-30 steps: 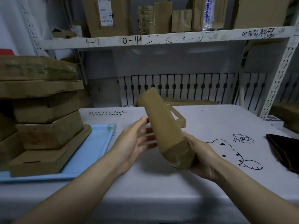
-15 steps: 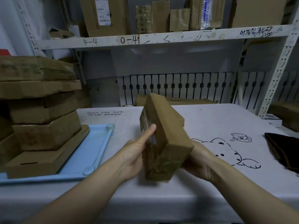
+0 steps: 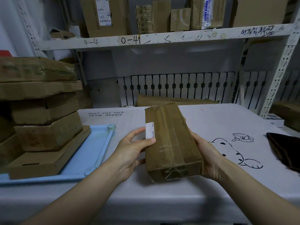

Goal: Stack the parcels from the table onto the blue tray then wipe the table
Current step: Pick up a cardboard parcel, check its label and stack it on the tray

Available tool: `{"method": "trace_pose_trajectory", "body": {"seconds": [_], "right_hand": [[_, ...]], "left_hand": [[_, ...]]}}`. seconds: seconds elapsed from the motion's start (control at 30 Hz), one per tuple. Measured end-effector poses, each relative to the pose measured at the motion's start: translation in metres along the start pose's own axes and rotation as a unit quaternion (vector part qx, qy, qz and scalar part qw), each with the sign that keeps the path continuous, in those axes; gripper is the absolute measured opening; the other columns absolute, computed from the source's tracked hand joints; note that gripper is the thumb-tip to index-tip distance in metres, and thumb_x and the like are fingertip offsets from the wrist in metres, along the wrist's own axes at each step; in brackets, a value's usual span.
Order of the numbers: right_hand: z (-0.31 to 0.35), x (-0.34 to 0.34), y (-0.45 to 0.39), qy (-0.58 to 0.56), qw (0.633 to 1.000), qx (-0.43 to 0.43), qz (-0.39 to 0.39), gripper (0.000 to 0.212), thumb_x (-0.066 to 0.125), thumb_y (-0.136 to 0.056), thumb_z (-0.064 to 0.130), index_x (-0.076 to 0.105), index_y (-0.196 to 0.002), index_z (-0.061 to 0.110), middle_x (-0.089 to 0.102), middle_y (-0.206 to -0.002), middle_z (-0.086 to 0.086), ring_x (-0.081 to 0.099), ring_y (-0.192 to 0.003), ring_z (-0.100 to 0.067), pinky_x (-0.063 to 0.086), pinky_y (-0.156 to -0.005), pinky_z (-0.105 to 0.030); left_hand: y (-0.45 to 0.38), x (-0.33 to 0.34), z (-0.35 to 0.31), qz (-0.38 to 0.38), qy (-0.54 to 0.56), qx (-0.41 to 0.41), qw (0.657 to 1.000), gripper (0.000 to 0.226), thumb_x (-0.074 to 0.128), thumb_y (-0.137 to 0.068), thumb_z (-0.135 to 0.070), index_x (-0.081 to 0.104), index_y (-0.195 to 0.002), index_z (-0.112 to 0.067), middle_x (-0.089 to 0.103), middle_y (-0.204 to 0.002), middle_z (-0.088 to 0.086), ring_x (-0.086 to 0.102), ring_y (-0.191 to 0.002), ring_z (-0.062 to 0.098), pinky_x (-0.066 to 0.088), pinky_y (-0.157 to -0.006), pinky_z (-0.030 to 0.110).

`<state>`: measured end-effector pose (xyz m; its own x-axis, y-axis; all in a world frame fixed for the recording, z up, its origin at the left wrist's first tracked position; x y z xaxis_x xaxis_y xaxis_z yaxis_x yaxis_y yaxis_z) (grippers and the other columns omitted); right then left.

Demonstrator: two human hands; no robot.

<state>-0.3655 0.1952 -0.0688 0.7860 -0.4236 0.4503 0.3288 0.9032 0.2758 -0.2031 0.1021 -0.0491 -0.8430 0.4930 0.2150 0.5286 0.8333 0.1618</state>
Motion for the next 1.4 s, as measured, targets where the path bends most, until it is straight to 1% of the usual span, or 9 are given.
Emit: {"method": "trace_pose_trajectory", "body": {"seconds": [0.2, 0.33, 0.47, 0.6, 0.73, 0.87, 1.0, 1.1, 1.4], "right_hand": [[-0.002, -0.002, -0.003, -0.025, 1.000, 0.001, -0.012, 0.042, 0.053, -0.097, 0.036, 0.078, -0.078, 0.008, 0.075, -0.075, -0.014, 0.072, -0.056, -0.027, 0.057, -0.047, -0.034], [-0.001, 0.005, -0.002, -0.033, 0.999, 0.001, -0.003, 0.038, 0.053, -0.097, 0.036, 0.076, -0.087, 0.007, 0.075, -0.078, -0.014, 0.073, -0.059, -0.027, 0.058, -0.050, -0.035], [-0.001, 0.010, -0.004, -0.005, 1.000, -0.007, -0.011, 0.046, 0.052, -0.097, 0.048, 0.075, -0.110, 0.010, 0.076, -0.104, -0.016, 0.075, -0.087, -0.032, 0.059, -0.080, -0.044], [0.001, 0.015, -0.008, 0.012, 0.999, -0.023, -0.021, 0.052, 0.044, -0.099, 0.054, 0.069, -0.122, 0.015, 0.074, -0.114, -0.014, 0.070, -0.107, -0.033, 0.051, -0.100, -0.048], [0.010, 0.026, -0.008, 0.045, 0.997, -0.063, -0.021, 0.043, 0.041, -0.101, 0.047, 0.075, -0.111, 0.021, 0.072, -0.118, -0.015, 0.067, -0.110, -0.028, 0.047, -0.105, -0.049], [0.019, 0.047, -0.003, 0.185, 0.976, -0.115, 0.010, 0.029, 0.056, -0.096, 0.022, 0.072, -0.117, 0.032, 0.071, -0.104, -0.004, 0.058, -0.085, -0.022, 0.052, -0.077, -0.031], [0.023, 0.054, 0.004, 0.249, 0.957, -0.147, -0.012, 0.047, 0.072, -0.086, 0.040, 0.058, -0.129, 0.028, 0.065, -0.117, 0.007, 0.061, -0.095, -0.005, 0.043, -0.072, -0.019], [0.017, 0.052, -0.001, 0.258, 0.960, -0.106, -0.013, 0.076, 0.078, -0.064, 0.063, 0.058, -0.128, 0.028, 0.070, -0.117, 0.008, 0.067, -0.105, -0.010, 0.050, -0.078, -0.028], [0.015, 0.073, -0.002, 0.112, 0.991, -0.057, 0.037, 0.045, 0.068, -0.085, 0.049, 0.063, -0.122, 0.022, 0.077, -0.104, -0.005, 0.075, -0.094, -0.024, 0.057, -0.083, -0.037]], "left_hand": [[-0.002, -0.002, -0.004, -0.001, -0.017, 0.027, 0.999, 0.054, 0.081, -0.074, -0.007, 0.065, -0.119, -0.032, 0.073, -0.113, 0.009, 0.067, -0.110, 0.025, 0.054, -0.089, 0.052], [-0.002, -0.004, -0.007, -0.006, -0.033, 0.052, 0.998, 0.053, 0.080, -0.075, -0.007, 0.064, -0.120, -0.032, 0.072, -0.112, 0.006, 0.067, -0.107, 0.023, 0.055, -0.078, 0.040], [0.002, -0.007, -0.022, -0.052, -0.173, 0.139, 0.974, 0.043, 0.076, -0.082, -0.009, 0.065, -0.121, -0.023, 0.066, -0.118, 0.003, 0.062, -0.110, 0.017, 0.052, -0.088, 0.027], [0.011, 0.004, -0.032, -0.049, -0.311, 0.165, 0.935, 0.053, 0.070, -0.086, -0.045, 0.059, -0.133, -0.023, 0.058, -0.133, -0.009, 0.053, -0.123, 0.008, 0.044, -0.108, 0.031], [0.018, 0.019, -0.033, 0.050, -0.236, 0.078, 0.967, 0.053, 0.061, -0.078, -0.068, 0.069, -0.110, -0.026, 0.074, -0.098, -0.021, 0.065, -0.088, -0.011, 0.049, -0.076, 0.008], [0.018, 0.017, -0.020, 0.100, -0.088, -0.027, 0.991, 0.065, 0.075, -0.063, -0.068, 0.076, -0.106, -0.020, 0.076, -0.108, 0.003, 0.068, -0.110, 0.022, 0.048, -0.103, 0.044], [0.020, 0.007, -0.011, 0.113, 0.031, -0.079, 0.990, 0.049, 0.070, -0.080, -0.045, 0.070, -0.116, -0.012, 0.072, -0.114, 0.015, 0.066, -0.113, 0.030, 0.046, -0.105, 0.044], [0.019, 0.002, -0.011, 0.138, 0.070, -0.093, 0.984, 0.060, 0.076, -0.077, -0.049, 0.067, -0.125, -0.014, 0.068, -0.123, 0.017, 0.062, -0.119, 0.034, 0.040, -0.111, 0.049], [0.021, -0.016, -0.051, 0.079, 0.045, -0.013, 0.996, 0.048, 0.062, -0.088, -0.038, 0.063, -0.126, -0.009, 0.072, -0.117, 0.014, 0.066, -0.113, 0.028, 0.044, -0.107, 0.047]]}}
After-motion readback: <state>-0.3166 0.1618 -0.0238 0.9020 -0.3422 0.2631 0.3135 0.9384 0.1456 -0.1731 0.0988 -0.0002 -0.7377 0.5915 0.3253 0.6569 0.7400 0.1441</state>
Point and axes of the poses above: each hand's wrist, its own y-axis away from the middle knuckle, its own x-axis out of the palm, z = x × y, the point moved 8 cm from there along -y, towards the middle knuckle
